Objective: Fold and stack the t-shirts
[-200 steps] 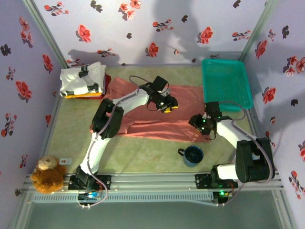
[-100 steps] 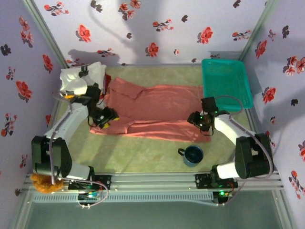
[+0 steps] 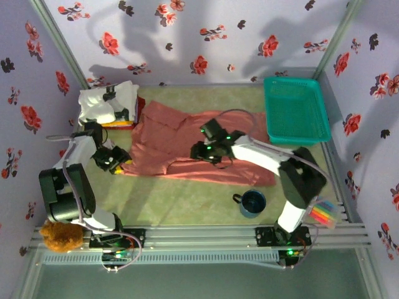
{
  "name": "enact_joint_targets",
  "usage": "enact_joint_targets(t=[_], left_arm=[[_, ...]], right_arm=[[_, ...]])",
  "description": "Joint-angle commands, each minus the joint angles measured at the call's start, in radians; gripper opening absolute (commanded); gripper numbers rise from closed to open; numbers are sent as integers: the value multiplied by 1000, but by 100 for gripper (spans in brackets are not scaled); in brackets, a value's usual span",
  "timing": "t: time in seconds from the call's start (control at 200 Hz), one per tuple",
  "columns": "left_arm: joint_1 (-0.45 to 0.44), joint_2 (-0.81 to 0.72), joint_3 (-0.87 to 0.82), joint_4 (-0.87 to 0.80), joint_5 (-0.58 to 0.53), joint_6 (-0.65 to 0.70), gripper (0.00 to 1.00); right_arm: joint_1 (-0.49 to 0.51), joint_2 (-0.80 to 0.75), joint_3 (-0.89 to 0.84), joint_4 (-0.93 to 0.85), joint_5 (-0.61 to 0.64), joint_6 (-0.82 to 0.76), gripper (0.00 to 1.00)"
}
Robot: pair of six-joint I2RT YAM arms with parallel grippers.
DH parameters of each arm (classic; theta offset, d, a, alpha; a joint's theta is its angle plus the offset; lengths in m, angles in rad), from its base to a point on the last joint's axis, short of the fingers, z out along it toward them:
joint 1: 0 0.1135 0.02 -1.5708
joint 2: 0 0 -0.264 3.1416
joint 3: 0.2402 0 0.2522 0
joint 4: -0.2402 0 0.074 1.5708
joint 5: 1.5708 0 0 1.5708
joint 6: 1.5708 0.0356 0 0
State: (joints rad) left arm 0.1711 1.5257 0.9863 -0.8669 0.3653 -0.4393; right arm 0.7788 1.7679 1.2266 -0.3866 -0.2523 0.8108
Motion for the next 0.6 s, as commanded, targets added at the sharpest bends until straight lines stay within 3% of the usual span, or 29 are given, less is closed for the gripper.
enact_joint_targets(t=[0.0,0.2,0.49,0.595], left_arm=[[17,39,22,33,-12,57,43],[30,60,17,29,-101,77,43],[39,115,11,75,-64,76,42],[40,131,11,92,-39,72,37]], right_arm=[[55,99,114,84,-70,82,51],[119,243,268,81,-115,96,51],[137,325,343,36,-137,104,51],[137,330,340,30,-150,112,51]])
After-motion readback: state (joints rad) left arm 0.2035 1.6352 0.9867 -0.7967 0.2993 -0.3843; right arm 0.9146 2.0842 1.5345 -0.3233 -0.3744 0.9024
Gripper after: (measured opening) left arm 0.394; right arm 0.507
